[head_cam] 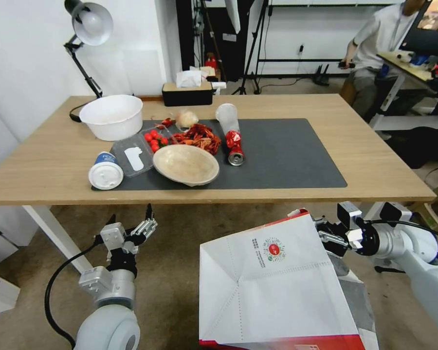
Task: Pick up the food delivery bag from the floor and place it on the table.
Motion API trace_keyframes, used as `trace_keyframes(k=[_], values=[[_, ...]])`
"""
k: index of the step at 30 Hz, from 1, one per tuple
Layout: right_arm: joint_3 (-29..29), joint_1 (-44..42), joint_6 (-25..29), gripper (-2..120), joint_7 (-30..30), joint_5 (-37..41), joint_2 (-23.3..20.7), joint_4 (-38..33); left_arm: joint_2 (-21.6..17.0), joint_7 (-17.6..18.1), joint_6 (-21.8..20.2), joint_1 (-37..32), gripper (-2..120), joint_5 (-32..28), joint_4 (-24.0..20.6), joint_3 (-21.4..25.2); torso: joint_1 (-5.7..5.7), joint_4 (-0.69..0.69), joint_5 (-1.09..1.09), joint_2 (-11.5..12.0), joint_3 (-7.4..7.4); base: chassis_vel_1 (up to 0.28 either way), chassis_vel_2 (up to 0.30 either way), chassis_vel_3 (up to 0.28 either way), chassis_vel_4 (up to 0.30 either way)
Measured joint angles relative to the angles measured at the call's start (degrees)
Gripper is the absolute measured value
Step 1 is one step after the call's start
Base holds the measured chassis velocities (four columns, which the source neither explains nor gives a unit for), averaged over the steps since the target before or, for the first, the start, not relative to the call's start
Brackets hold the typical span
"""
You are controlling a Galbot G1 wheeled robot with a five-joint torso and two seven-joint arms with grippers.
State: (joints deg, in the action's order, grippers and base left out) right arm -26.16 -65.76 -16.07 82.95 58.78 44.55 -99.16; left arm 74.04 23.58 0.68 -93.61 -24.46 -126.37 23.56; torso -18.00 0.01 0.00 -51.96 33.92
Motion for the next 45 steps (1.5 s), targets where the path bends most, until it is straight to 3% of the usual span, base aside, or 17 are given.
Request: trace_keyframes(k=[45], values=[[-0.1, -0.1, 0.0, 0, -0.1, -0.1, 0.1, 0.0, -0.1, -0.2, 1.0, 0.2, 100, 0.1, 0.3, 0.1, -5.34, 0.00, 0.00, -12.2, 6.90, 0.000, 0.000, 0.000, 0.000]])
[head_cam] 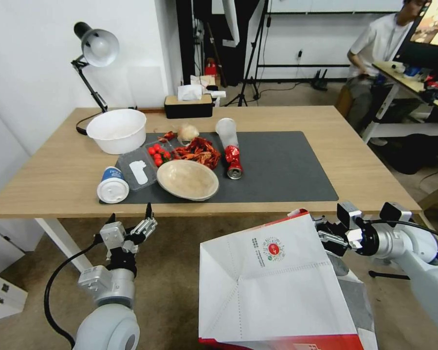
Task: Pick up the food delivery bag from the floor and place it on the table.
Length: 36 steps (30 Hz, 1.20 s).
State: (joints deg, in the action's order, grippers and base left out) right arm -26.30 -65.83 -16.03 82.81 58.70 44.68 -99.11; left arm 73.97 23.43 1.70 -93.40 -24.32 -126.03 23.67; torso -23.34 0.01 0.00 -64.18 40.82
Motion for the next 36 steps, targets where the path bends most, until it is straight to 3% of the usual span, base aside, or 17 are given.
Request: trace_keyframes(k=[14, 20, 23, 27, 31, 32, 35, 36], values=[[-1.2, -0.2, 0.0, 0, -1.3, 3.1, -0.5, -0.8, 0.2, -0.6, 1.2, -0.6, 100, 0.4, 0.0, 0.1, -0.20, 0.00, 0.00, -0.5, 0.30, 0.000, 0.000, 0.000, 0.000], [-4.1, -0.7, 0.7, 0, -7.2, 10.4, -1.4, -3.5, 0.2, -0.6, 1.7, -0.9, 100, 0.7, 0.0, 0.2, -0.12, 0.00, 0.00, -0.3, 0.21, 0.000, 0.000, 0.000, 0.000], [-8.2, -2.2, 3.0, 0, -18.1, 21.1, -3.8, -7.8, 0.2, -0.6, 2.1, -1.1, 100, 1.0, 0.0, 0.2, -0.08, -0.01, -0.02, -0.2, 0.14, 0.000, 0.000, 0.000, 0.000], [-9.9, -3.4, 4.2, 0, -22.4, 24.0, -4.8, -9.5, 0.3, -0.6, 2.4, -1.1, 100, 1.2, 0.0, 0.2, -0.06, 0.01, 0.00, -0.2, 0.12, 0.000, 0.000, 0.000, 0.000], [-14.5, -5.5, 7.9, 0, -38.1, 30.6, -6.9, -14.8, 0.4, -0.6, 3.1, -1.4, 100, 1.5, 0.2, 0.1, -0.01, 0.01, 0.00, -0.1, 0.06, 0.000, 0.000, 0.000, 0.000], [-14.5, -5.5, 7.9, 0, -38.1, 30.6, -6.9, -14.8, 0.4, -0.6, 3.1, -1.4, 100, 1.5, 0.2, 0.1, -0.01, 0.01, 0.00, -0.1, 0.06, 0.000, 0.000, 0.000, 0.000], [-15.0, -3.2, 12.0, 0, -54.3, 32.6, -7.9, -18.4, 0.4, -0.6, 3.6, -1.5, 100, 1.5, 0.1, 0.1, 0.02, 0.00, 0.00, 0.0, 0.03, 0.000, 0.000, 0.000, 0.000], [-15.0, -3.2, 12.0, 0, -54.3, 32.6, -7.9, -18.4, 0.4, -0.6, 3.6, -1.5, 100, 1.5, 0.1, 0.1, 0.02, 0.00, 0.00, 0.0, 0.03, 0.000, 0.000, 0.000, 0.000]])
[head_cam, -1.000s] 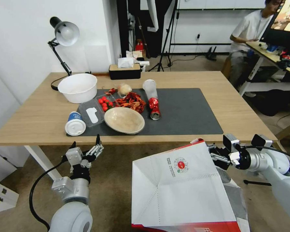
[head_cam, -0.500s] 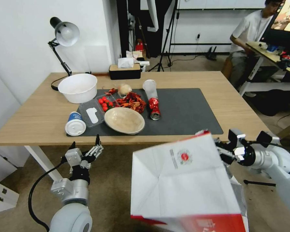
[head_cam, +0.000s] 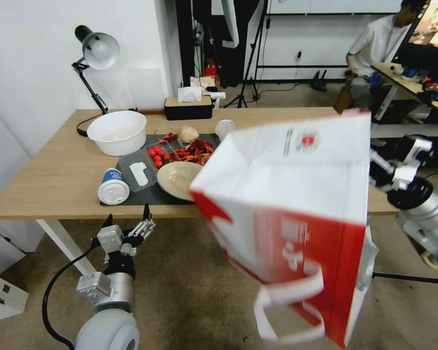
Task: Pick up the food delivery bag from the floor and place it on the table.
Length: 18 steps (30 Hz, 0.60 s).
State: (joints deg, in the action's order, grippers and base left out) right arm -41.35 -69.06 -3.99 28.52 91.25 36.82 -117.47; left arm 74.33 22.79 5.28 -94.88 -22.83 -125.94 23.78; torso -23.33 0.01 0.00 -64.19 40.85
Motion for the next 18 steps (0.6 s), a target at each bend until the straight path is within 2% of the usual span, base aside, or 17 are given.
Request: trace_keyframes(k=[3, 4, 7, 8, 11, 14, 18], values=[[1.7, 4.5, 1.7, 0, -18.4, 0.0, -0.6, -1.4, -0.1, 0.0, 0.4, -0.4, 100, 0.0, -0.2, 0.2, 0.01, -0.02, 0.00, 0.0, -0.02, 0.000, 0.000, 0.000, 0.000], [1.7, 4.5, 1.7, 0, -18.4, 0.0, -0.6, -1.4, -0.1, 0.0, 0.4, -0.4, 100, 0.0, -0.2, 0.2, 0.01, -0.02, 0.00, 0.0, -0.02, 0.000, 0.000, 0.000, 0.000], [3.3, 8.0, 2.0, 0, -30.9, 0.3, -0.7, -1.5, -0.1, 0.0, 0.7, -0.9, 100, 0.2, -0.4, 0.4, 0.02, -0.01, 0.01, 0.1, -0.04, 0.000, 0.000, 0.000, 0.000], [3.3, 8.0, 2.0, 0, -30.9, 0.3, -0.7, -1.5, -0.1, 0.0, 0.7, -0.9, 100, 0.2, -0.4, 0.4, 0.02, -0.01, 0.01, 0.1, -0.04, 0.000, 0.000, 0.000, 0.000], [4.7, 10.8, 1.0, 0, -38.9, 1.4, -0.6, 0.1, -0.1, 0.0, 1.0, -1.3, 100, 0.4, -0.4, 0.5, 0.05, -0.01, 0.00, 0.1, -0.06, 0.000, 0.000, 0.000, 0.000], [5.1, 11.4, 0.6, 0, -39.8, 1.9, -0.5, 1.4, -0.1, 0.0, 1.1, -1.4, 100, 0.6, -0.4, 0.6, 0.05, 0.00, 0.01, 0.1, -0.07, 0.000, 0.000, 0.000, 0.000], [5.9, 12.2, 1.3, 0, -36.5, 1.1, -0.6, 5.3, 0.2, -0.2, 1.4, -1.7, 100, 1.1, -0.4, 0.3, 0.07, 0.00, 0.01, 0.2, -0.09, 0.000, 0.000, 0.000, 0.000]])
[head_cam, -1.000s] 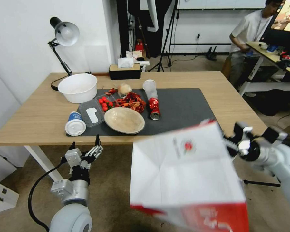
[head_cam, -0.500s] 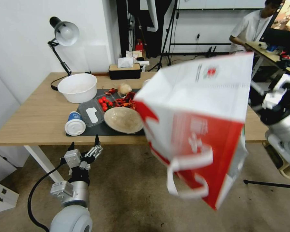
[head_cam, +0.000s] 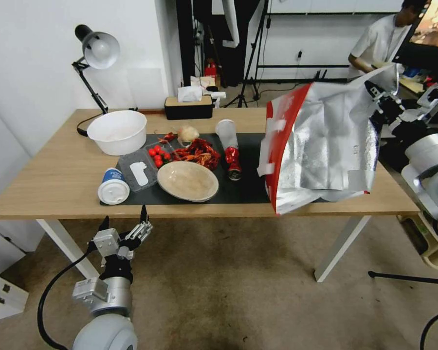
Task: Pick up the food delivery bag from the floor and place it on the table.
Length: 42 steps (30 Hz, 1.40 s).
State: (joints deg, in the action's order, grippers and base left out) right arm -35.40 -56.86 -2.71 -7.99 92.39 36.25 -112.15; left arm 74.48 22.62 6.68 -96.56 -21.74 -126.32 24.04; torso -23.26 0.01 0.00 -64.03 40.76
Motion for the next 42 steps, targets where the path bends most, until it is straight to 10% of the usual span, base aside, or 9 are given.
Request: trace_keyframes(k=[27, 42], values=[[-0.3, -0.7, 0.1, 2, 0.2, -4.8, 0.0, 3.4, -0.3, -0.2, 0.0, 0.2, 100, 0.2, 0.2, -0.4, 0.03, 0.00, 0.00, 0.1, -0.04, 0.000, 0.000, 0.000, 0.000], [0.3, -0.6, 1.8, 61, 2.1, -12.9, 0.3, 4.7, -0.6, -0.3, 0.0, 0.0, 100, -0.2, 0.1, -0.4, 0.03, 0.00, 0.00, 0.1, -0.04, 0.000, 0.000, 0.000, 0.000]])
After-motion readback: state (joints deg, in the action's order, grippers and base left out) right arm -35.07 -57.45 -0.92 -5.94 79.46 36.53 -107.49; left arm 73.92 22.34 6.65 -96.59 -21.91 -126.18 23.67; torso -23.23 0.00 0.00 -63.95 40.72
